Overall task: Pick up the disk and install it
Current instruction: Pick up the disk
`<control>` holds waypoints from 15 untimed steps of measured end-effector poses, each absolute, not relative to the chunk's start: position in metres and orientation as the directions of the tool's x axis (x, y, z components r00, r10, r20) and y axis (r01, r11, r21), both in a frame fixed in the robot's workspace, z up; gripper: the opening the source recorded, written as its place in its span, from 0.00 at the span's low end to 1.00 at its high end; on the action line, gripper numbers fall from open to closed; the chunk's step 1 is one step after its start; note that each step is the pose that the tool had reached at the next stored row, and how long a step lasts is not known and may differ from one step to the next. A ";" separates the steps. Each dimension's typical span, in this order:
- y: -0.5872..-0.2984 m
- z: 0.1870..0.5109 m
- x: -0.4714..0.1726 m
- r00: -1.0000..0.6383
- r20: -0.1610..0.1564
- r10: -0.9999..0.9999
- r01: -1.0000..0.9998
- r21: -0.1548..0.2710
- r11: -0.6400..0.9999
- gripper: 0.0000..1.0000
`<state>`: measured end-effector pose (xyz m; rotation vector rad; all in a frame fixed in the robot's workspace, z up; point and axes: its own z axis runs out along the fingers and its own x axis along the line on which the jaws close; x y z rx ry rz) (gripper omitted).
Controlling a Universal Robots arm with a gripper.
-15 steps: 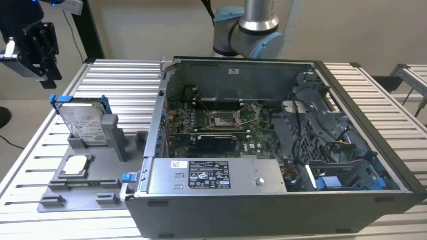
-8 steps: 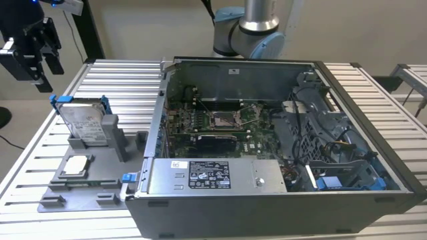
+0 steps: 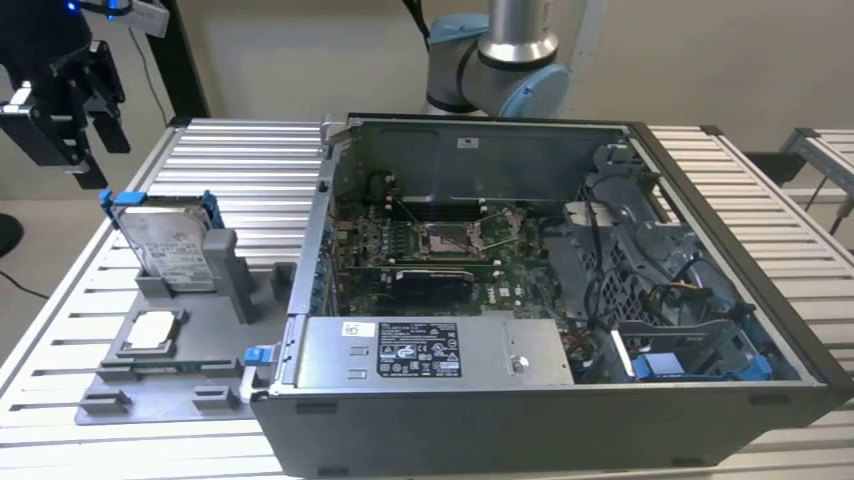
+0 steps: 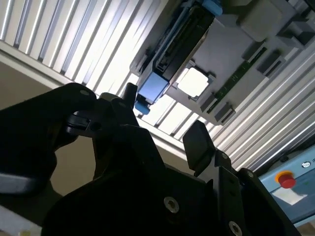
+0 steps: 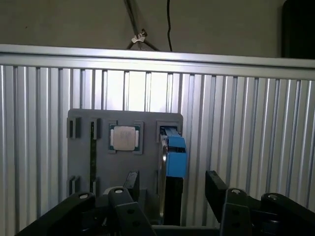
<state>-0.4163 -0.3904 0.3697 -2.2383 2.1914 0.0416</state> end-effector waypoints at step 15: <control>-0.389 0.342 -0.416 -0.004 -0.025 -1.000 -1.000 0.012 0.003 1.00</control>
